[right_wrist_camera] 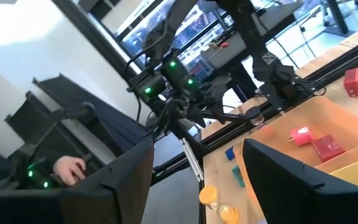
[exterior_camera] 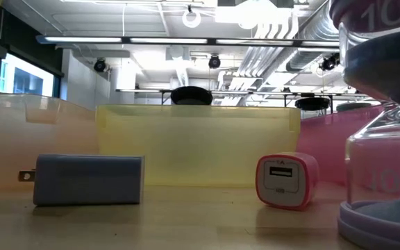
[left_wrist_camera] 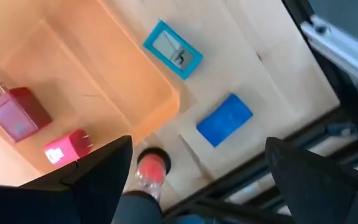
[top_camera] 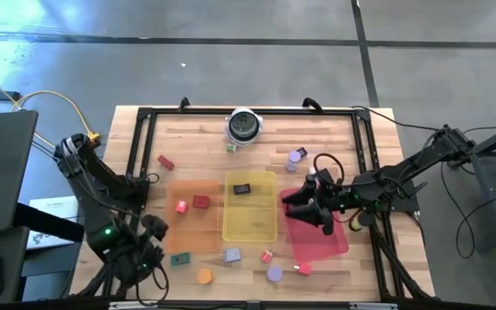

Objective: Pick & Place Office items
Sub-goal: Put the blue digital timer into the yellow bin

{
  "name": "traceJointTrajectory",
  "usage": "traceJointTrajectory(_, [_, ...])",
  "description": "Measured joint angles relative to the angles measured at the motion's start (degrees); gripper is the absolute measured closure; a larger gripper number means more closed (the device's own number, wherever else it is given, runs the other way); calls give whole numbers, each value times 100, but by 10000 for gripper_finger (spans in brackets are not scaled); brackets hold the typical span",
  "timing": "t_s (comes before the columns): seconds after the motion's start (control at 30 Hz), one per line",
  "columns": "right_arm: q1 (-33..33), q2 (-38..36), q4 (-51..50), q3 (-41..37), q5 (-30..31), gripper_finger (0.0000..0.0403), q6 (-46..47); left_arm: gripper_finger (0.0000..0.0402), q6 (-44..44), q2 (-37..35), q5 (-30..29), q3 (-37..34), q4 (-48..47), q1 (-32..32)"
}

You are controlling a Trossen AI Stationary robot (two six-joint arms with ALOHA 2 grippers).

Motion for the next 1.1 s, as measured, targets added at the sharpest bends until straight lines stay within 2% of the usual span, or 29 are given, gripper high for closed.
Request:
traceJointTrajectory(0.3, [0, -2, -11, 0, -612, 165, -15, 43, -459, 0, 573, -480, 631, -87])
traceJointTrajectory(0.47, [1, -2, -161, 0, -669, 165, -15, 43, -702, 19, 624, -728, 1241, -230])
traceJointTrajectory(0.73, [0, -4, -269, 0, -804, 165, 14, 43, -635, 684, 954, -797, 1250, -300])
traceJointTrajectory(1.1, [0, -4, -300, 0, -802, 165, 27, 43, -760, 1005, 552, -970, 1471, -521])
